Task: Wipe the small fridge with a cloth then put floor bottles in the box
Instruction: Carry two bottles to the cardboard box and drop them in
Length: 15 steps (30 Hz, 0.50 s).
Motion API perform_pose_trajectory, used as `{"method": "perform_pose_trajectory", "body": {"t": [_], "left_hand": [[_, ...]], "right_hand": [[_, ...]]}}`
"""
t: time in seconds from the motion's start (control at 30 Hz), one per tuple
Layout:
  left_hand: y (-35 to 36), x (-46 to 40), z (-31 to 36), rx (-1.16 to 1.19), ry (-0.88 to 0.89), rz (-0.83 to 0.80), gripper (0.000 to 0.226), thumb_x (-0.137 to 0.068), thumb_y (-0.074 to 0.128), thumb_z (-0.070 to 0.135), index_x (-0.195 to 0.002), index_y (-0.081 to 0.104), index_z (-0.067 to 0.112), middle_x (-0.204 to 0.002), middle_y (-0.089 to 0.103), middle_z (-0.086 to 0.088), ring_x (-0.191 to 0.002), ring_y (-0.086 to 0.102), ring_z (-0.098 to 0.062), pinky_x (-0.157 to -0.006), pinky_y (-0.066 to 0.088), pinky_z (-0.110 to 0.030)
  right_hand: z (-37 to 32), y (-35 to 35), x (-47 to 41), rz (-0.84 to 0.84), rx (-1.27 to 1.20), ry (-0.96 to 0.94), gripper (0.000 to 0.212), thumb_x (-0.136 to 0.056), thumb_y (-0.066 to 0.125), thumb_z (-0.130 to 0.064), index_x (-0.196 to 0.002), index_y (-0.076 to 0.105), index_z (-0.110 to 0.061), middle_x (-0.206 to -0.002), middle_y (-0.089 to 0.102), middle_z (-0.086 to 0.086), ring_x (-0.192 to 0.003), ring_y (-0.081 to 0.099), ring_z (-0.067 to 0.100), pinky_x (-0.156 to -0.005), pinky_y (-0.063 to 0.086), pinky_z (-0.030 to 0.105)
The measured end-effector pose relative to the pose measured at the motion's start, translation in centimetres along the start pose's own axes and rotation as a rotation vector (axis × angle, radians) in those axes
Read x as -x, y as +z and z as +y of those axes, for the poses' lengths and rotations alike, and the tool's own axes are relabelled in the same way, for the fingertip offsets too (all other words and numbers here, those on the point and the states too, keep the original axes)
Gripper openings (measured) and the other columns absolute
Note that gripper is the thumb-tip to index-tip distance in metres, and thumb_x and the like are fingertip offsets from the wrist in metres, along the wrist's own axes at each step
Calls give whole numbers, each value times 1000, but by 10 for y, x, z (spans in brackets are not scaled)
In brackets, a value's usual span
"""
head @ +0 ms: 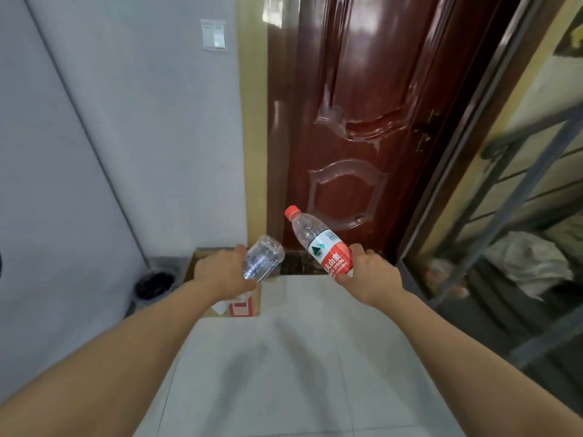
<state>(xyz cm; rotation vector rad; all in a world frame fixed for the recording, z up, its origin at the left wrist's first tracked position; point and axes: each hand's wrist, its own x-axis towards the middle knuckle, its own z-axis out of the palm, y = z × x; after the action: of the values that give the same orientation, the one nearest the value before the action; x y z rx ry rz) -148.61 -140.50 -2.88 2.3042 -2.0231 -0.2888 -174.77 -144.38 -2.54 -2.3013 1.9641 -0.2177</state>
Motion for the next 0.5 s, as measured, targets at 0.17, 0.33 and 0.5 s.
{"method": "perform_pose_trajectory", "body": {"t": [0.17,0.33,0.5], "left_hand": [[3,-94,7,35,-105,-26,58,-76,66,48,-122,42,22,-105,63,-2,-84,60,-18,-67,49,-31],[2,-171,15,53,-150,-45,60,-74,65,50,-122,41,23,-102,62,0,-83,59,-17,-66,51,-30],[3,-235,10,70,-281,-54,59,-73,66,50,-121,40,24,-96,59,3,-79,58,-15,-61,50,-29]], "right_hand": [[10,8,-98,-67,45,-44,66,-80,66,-51,-129,36,-18,-123,54,9,-111,56,28,-89,48,40],[18,6,-187,-106,30,-71,66,-80,66,-50,-130,37,-18,-124,54,9,-112,56,29,-89,47,38],[8,15,-277,-169,-8,-195,62,-81,65,-47,-128,39,-17,-124,56,8,-111,57,28,-89,47,37]]}}
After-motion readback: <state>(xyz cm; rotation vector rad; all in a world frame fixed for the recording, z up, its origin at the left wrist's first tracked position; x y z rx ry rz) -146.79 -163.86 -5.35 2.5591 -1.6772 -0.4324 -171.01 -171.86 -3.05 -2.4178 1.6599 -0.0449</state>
